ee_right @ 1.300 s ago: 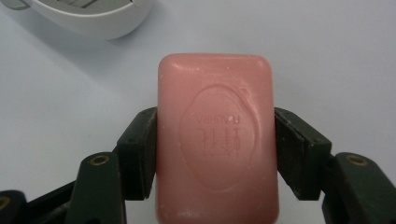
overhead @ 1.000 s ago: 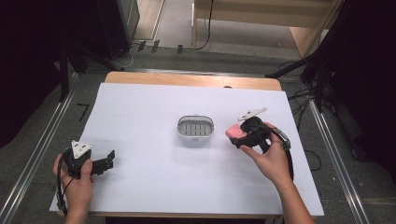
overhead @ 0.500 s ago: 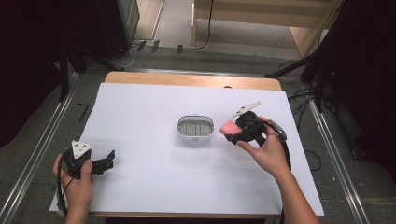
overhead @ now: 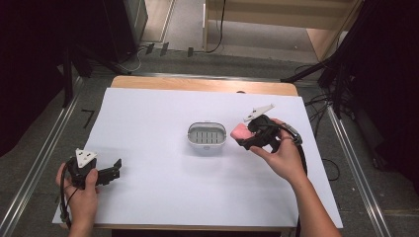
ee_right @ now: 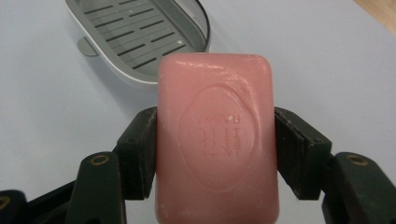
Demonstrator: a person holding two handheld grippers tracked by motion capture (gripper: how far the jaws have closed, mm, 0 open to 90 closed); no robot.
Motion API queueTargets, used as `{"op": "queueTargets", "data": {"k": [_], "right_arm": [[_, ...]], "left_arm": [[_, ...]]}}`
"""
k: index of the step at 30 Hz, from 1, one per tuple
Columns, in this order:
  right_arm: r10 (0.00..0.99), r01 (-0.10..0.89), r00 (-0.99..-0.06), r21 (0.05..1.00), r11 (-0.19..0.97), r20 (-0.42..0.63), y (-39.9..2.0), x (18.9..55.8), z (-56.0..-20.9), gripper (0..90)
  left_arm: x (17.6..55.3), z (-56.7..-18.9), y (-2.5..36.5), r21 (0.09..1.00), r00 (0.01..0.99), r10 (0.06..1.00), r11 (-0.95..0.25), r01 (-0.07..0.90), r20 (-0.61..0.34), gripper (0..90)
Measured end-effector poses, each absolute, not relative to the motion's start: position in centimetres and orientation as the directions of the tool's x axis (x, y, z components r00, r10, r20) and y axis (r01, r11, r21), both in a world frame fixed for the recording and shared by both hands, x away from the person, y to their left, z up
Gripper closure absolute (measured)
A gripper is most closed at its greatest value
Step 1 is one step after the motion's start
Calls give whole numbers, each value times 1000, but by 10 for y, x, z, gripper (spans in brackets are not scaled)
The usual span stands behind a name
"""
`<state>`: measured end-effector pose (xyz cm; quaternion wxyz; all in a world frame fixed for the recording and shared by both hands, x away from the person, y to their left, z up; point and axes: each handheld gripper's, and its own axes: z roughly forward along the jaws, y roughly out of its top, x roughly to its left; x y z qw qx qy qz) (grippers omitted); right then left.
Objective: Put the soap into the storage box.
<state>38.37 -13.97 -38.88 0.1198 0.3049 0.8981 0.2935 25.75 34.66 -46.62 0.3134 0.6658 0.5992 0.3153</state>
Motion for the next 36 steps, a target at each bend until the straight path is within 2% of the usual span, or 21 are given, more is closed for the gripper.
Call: {"op": "queueTargets", "data": {"k": [16, 30, 36], "right_arm": [[567, 431, -823, 637, 639, -11, -133, 395, -379, 386], [520, 376, -853, 651, 660, -35, -120, 401, -374, 386], [469, 311, -881, 666, 678, -65, -110, 401, -372, 386]], "left_arm": [[257, -466, 347, 797, 84, 996, -85, 598, 43, 1], [258, -466, 347, 796, 83, 996, -84, 600, 42, 1], [258, -466, 347, 795, 84, 996, -83, 601, 40, 1]]}}
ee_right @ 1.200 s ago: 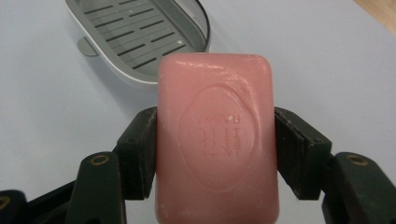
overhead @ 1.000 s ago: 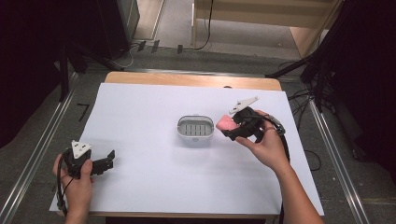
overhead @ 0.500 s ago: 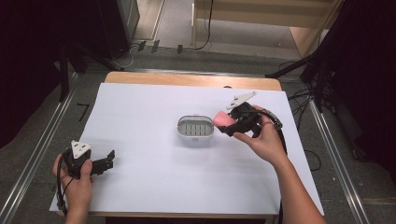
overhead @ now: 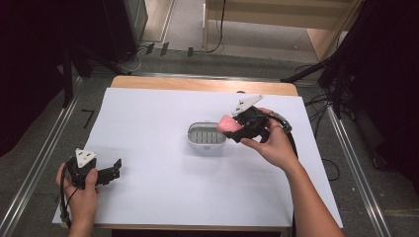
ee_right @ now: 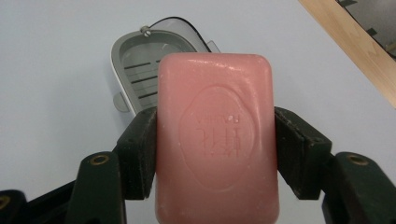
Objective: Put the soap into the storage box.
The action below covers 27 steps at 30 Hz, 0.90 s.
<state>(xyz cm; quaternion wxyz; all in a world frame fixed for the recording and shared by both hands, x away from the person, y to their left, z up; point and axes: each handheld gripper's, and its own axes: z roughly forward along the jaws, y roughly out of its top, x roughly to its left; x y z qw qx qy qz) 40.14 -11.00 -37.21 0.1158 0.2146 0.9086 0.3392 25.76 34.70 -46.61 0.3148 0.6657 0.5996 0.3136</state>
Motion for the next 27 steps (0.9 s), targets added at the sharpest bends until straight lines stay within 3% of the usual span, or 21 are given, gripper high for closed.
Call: {"op": "queueTargets", "data": {"k": [27], "right_arm": [[364, 226, -928, 662, 714, -76, -75, 411, -383, 385]], "left_arm": [[257, -466, 347, 795, 84, 996, -84, 601, 42, 1]]}}
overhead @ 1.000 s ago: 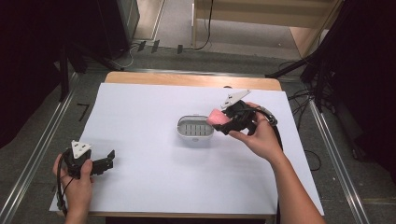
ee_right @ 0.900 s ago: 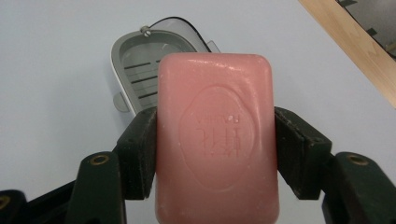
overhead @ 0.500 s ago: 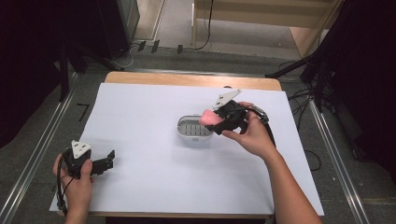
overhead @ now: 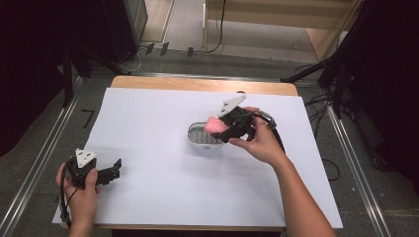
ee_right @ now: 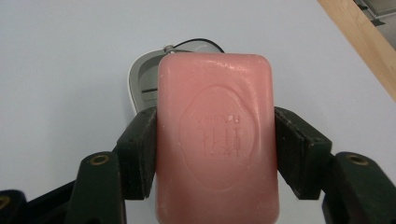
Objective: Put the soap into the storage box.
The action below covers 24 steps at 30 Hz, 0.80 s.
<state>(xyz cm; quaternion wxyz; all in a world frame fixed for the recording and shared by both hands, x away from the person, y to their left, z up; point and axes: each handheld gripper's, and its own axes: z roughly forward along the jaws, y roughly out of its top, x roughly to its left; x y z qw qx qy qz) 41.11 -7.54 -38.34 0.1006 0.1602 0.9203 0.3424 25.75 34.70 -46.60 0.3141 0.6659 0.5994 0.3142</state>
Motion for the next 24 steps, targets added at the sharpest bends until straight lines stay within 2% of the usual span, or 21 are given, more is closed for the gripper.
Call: {"op": "queueTargets", "data": {"k": [24], "right_arm": [[238, 107, -963, 629, 770, -127, -53, 417, -393, 385]], "left_arm": [[258, -466, 348, 795, 85, 996, -78, 602, 33, 1]]}}
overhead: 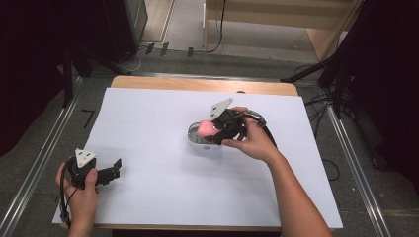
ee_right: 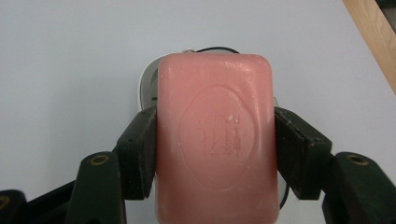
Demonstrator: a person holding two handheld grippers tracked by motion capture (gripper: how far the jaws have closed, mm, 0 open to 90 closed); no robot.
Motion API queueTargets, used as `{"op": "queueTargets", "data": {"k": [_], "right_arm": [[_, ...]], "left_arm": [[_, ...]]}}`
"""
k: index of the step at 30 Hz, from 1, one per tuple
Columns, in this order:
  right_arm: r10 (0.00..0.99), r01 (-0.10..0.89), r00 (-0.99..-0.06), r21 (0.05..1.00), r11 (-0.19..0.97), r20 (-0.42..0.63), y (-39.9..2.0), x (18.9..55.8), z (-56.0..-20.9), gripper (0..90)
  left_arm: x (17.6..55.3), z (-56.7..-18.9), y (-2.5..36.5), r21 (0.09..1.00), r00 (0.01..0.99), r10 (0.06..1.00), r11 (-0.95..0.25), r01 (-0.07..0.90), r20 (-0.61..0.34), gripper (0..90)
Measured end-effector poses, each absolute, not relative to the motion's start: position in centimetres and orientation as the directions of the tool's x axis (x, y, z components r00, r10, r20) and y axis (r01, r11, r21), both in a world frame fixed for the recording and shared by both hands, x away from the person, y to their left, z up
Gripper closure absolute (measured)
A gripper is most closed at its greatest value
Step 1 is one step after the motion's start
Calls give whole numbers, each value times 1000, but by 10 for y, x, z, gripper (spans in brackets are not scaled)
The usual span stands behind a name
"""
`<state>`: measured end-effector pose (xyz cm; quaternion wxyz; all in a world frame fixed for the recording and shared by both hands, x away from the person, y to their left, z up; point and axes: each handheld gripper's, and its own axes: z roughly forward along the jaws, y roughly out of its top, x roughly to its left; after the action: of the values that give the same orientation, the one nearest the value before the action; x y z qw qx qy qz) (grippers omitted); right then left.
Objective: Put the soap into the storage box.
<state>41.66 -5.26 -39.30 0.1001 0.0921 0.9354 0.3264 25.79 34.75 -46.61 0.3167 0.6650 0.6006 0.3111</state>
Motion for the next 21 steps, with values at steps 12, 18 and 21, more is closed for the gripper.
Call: {"op": "queueTargets", "data": {"k": [12, 18, 21], "right_arm": [[196, 87, -973, 596, 799, -119, -48, 423, -405, 385], [193, 93, -976, 596, 798, -106, -49, 427, -409, 385], [190, 98, -977, 590, 802, -97, -49, 429, -411, 385]], "left_arm": [[258, -466, 348, 794, 84, 996, -76, 603, 32, 1], [258, -466, 348, 794, 84, 996, -78, 603, 33, 1], [258, -466, 348, 794, 85, 996, -77, 603, 33, 1]]}}
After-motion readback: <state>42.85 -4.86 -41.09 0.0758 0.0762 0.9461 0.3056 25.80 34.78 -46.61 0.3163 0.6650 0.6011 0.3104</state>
